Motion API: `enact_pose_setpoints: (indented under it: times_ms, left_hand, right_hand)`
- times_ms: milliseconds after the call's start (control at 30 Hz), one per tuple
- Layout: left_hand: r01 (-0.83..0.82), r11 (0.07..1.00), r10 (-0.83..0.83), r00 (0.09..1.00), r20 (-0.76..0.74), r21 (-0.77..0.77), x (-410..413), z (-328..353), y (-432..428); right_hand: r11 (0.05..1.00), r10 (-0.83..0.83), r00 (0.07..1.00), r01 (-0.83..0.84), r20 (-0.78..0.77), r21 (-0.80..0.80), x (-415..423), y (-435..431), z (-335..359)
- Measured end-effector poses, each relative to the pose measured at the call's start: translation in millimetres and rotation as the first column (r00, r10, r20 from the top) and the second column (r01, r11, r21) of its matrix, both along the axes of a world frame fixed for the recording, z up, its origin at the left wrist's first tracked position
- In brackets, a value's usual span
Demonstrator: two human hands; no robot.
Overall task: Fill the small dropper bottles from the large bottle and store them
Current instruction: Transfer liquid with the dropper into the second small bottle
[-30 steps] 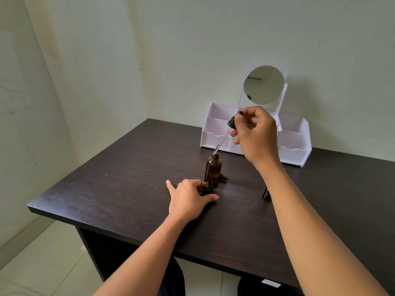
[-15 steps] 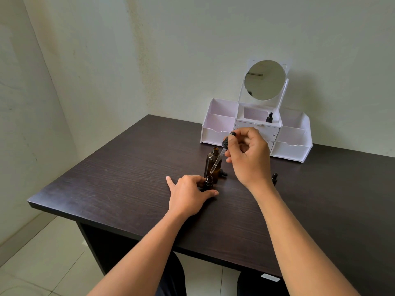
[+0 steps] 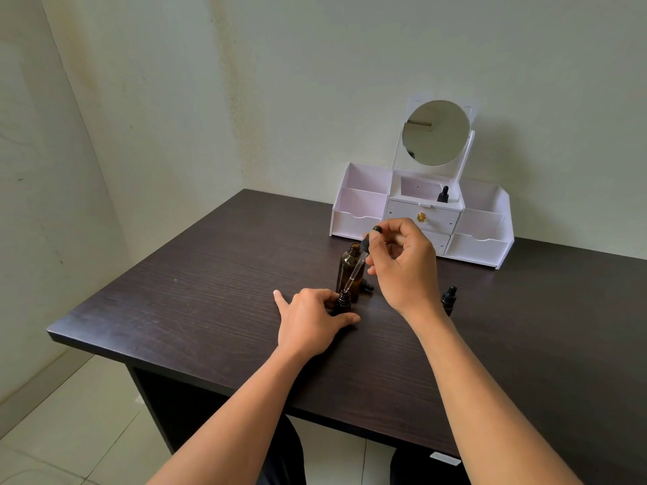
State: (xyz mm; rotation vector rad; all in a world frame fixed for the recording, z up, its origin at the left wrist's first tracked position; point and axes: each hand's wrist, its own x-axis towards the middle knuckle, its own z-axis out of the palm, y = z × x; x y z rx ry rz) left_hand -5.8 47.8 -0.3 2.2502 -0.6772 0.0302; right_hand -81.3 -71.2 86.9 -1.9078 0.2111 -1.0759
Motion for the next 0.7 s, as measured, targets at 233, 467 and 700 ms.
enact_pose_setpoints:
  times_ms: [233,467,700]
  left_hand:
    - [0.000,1.000,0.000,1.000,0.008,-0.009,3.9,-5.8,-1.0]
    - [0.001,1.000,-0.001,1.000,0.015,-0.007,4.1,-6.1,-0.9]
    - [-0.001,1.000,0.001,1.000,0.014,-0.009,3.8,-5.4,-0.9]
  right_hand:
    - [1.000,-0.001,1.000,0.001,-0.024,0.006,3.4,-0.4,-4.8]
    - [1.000,-0.006,0.999,0.005,-0.047,-0.029,3.8,-4.0,-7.8]
    - [0.999,-0.007,0.998,0.004,-0.061,-0.053,4.7,-7.3,-10.1]
